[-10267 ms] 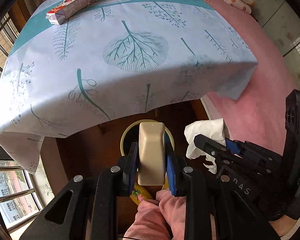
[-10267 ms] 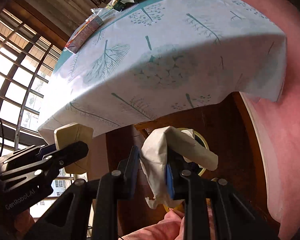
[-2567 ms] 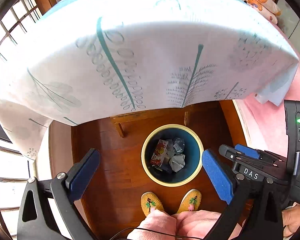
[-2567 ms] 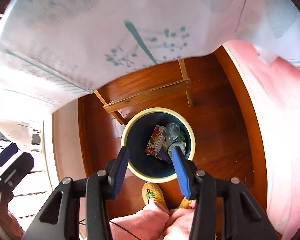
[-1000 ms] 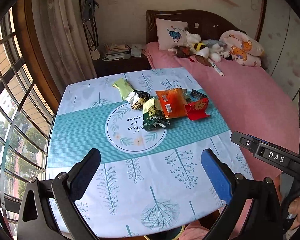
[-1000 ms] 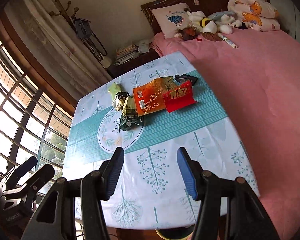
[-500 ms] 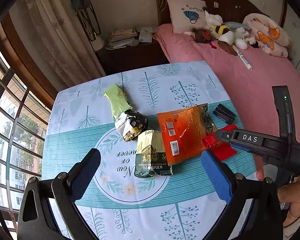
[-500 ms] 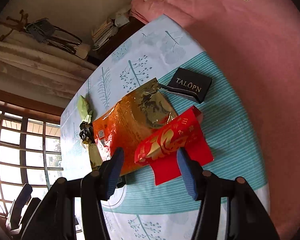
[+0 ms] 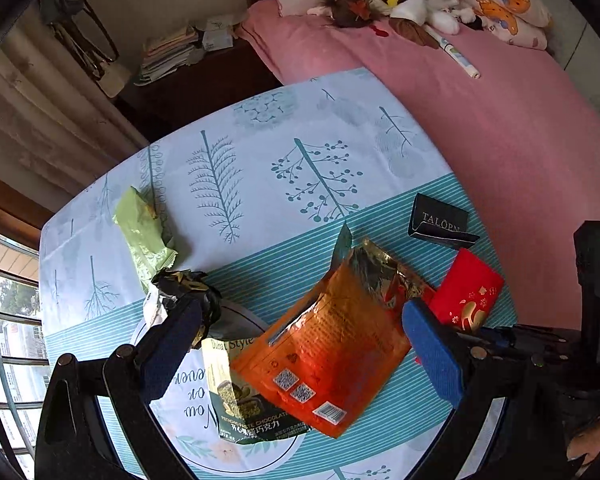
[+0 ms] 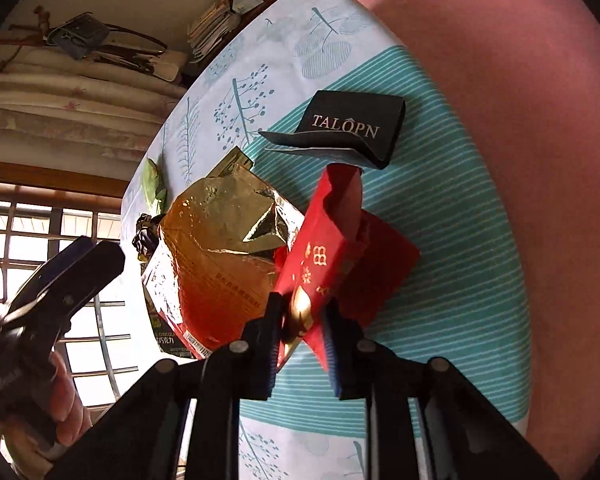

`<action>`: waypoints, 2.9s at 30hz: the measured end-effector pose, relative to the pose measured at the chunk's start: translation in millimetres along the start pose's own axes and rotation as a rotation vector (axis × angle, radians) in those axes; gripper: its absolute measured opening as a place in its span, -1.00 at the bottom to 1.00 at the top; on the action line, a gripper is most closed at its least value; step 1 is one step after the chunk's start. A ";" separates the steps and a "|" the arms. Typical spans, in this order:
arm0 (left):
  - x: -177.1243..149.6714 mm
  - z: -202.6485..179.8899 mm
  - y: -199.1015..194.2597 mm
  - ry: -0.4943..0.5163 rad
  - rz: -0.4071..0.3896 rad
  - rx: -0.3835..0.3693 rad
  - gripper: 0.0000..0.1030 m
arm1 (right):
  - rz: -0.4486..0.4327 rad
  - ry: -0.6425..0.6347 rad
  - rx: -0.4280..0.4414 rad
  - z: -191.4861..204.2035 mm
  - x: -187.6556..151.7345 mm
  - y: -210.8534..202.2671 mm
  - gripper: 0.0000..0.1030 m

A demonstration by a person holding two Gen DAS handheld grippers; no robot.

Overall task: Collect trash
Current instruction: 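Grasp the orange foil bag with the left tool while the right tool grasps the red envelope, then carry the foil bag and red envelope down over the floor bin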

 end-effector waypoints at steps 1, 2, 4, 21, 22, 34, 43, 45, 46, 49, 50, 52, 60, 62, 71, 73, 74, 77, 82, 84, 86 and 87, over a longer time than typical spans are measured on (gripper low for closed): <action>1.3 -3.8 6.8 0.004 0.021 -0.023 0.94 | -0.002 -0.016 -0.003 0.2 -0.2 -2.9 -0.69; 1.5 -7.2 13.4 0.008 0.041 -0.046 0.94 | -0.004 -0.026 -0.002 -0.4 -0.7 -6.2 -0.71; 0.2 -14.0 26.0 0.023 0.077 -0.071 0.94 | -0.006 -0.035 0.001 -2.9 -0.3 -10.7 -0.73; -44.4 -70.5 52.3 0.071 0.224 -0.207 -0.01 | 0.019 -0.026 0.034 -15.1 1.7 -2.3 -0.74; -48.9 -73.8 50.0 0.070 0.228 -0.217 -0.13 | 0.021 -0.028 0.034 -15.0 0.9 -2.6 -0.74; -103.5 -76.1 1.6 -0.082 0.151 -0.188 -0.70 | 0.041 -0.137 0.017 9.9 -28.7 -10.4 -0.83; -151.5 -40.1 -66.5 -0.139 0.013 -0.129 -0.71 | 0.039 -0.207 0.007 40.5 -87.3 -34.2 -0.83; -167.9 -28.7 -83.5 -0.143 -0.017 -0.115 -0.71 | 0.031 -0.224 0.006 50.0 -105.7 -41.9 -0.83; -179.0 -24.9 -92.6 -0.147 -0.031 -0.111 -0.71 | 0.026 -0.233 0.005 55.7 -116.1 -44.7 -0.83; -213.6 -9.0 -115.3 -0.161 -0.064 -0.103 -0.71 | 0.000 -0.261 -0.004 71.0 -148.9 -55.4 -0.83; -227.3 -6.2 -122.9 -0.163 -0.074 -0.104 -0.71 | -0.010 -0.268 -0.008 75.9 -161.1 -59.1 -0.83; -256.5 0.1 -137.6 -0.166 -0.090 -0.109 -0.71 | -0.035 -0.277 -0.016 86.7 -186.9 -64.3 -0.83; -364.1 20.0 -180.3 -0.182 -0.142 -0.123 -0.70 | -0.084 -0.299 -0.054 105.2 -301.5 -72.9 -0.83; -390.2 25.4 -185.1 -0.182 -0.150 -0.123 -0.70 | -0.081 -0.305 -0.070 106.6 -329.1 -66.8 -0.83; -485.3 27.4 -170.4 -0.213 -0.068 -0.125 -0.70 | 0.029 -0.299 -0.140 88.1 -434.3 -37.8 -0.83; -502.1 24.5 -161.2 -0.235 -0.041 -0.137 -0.70 | 0.063 -0.293 -0.157 79.5 -452.1 -29.2 -0.83; -510.0 22.3 -155.2 -0.246 -0.026 -0.144 -0.70 | 0.080 -0.289 -0.166 74.3 -460.6 -24.3 -0.83; -534.3 13.0 -133.6 -0.261 0.017 -0.154 -0.70 | 0.127 -0.266 -0.183 54.6 -480.6 -8.7 -0.83; -569.3 -11.7 -77.6 -0.257 0.112 -0.155 -0.68 | 0.183 -0.220 -0.195 11.0 -501.7 26.1 -0.83; -580.2 -21.1 -47.8 -0.266 0.151 -0.161 -0.68 | 0.200 -0.198 -0.191 -11.8 -505.1 45.5 -0.83; -588.9 -29.4 -15.0 -0.280 0.183 -0.158 -0.68 | 0.219 -0.172 -0.189 -38.2 -506.3 68.3 -0.83; -592.2 -33.1 2.4 -0.288 0.199 -0.155 -0.68 | 0.231 -0.157 -0.193 -52.6 -506.7 80.8 -0.83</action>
Point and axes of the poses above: each gripper's, at about its wrist camera, not at the fingertips, and y roughly the way its jaws point, z to its left, x to its top, the point moved 8 cm from there along y, roughly the way its jaws point, and after that the axes turned 11 degrees about x, right-handed, at the moved point
